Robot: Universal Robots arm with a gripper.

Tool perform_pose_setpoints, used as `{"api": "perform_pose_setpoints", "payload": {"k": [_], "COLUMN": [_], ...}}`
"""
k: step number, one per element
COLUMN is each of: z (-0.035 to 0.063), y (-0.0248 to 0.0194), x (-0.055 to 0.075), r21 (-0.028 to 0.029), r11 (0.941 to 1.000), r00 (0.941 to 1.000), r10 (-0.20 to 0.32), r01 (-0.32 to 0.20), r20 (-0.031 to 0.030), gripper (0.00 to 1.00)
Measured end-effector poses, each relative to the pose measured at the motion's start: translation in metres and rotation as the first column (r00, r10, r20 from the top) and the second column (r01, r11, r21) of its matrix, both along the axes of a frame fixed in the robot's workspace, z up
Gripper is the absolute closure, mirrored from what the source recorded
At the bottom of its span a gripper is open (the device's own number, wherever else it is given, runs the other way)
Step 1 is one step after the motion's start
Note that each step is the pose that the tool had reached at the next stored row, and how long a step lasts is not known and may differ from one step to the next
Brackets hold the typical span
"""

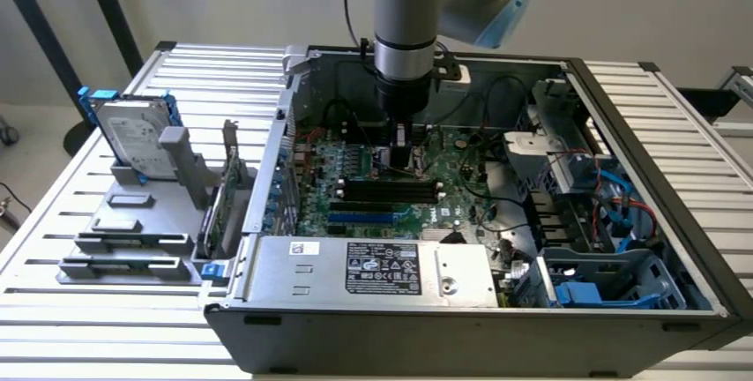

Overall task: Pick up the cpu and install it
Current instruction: 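Place the cpu into insertion slot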

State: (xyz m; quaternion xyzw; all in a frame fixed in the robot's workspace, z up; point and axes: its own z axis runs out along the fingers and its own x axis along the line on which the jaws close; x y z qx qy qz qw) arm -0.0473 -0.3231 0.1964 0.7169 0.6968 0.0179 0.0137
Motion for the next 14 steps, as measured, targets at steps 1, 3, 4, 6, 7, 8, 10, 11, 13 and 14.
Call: {"api": "perform_pose_setpoints", "payload": {"k": [1,3,4,6,7,8,10,11,13,14], "z": [-0.0001,-0.0002,-0.0002,-0.0003,-0.0003,-0.0003,-0.0004,-0.0005,-0.0004,-0.0004], "y": [0.0000,0.0000,0.0000,0.0000,0.0000,0.0000,0.0001,0.0001,0.0001,0.0000], "x": [0.0000,0.0000,0.0000,0.0000,0.0000,0.0000,0.0001,0.0001,0.0000,0.0000], "r21": [-0.0002,-0.0004,-0.0003,-0.0003,-0.0003,-0.0003,0.0000,0.0007,0.0001,-0.0001], "r11": [1.0000,1.0000,1.0000,1.0000,1.0000,1.0000,1.0000,1.0000,1.0000,1.0000], "r00": [1.0000,1.0000,1.0000,1.0000,1.0000,1.0000,1.0000,1.0000,1.0000,1.0000], "r10": [0.000,0.001,0.001,0.001,0.001,0.002,0.002,0.002,0.002,0.002], "r01": [0.000,-0.001,-0.001,-0.001,-0.001,-0.002,-0.002,-0.002,-0.002,-0.002], "r20": [0.0000,0.0000,0.0000,0.0001,0.0001,0.0001,0.0004,0.0005,0.0004,0.0003], "gripper": [0.45,0.45,0.45,0.45,0.45,0.45,0.44,0.44,0.38,0.38]}}
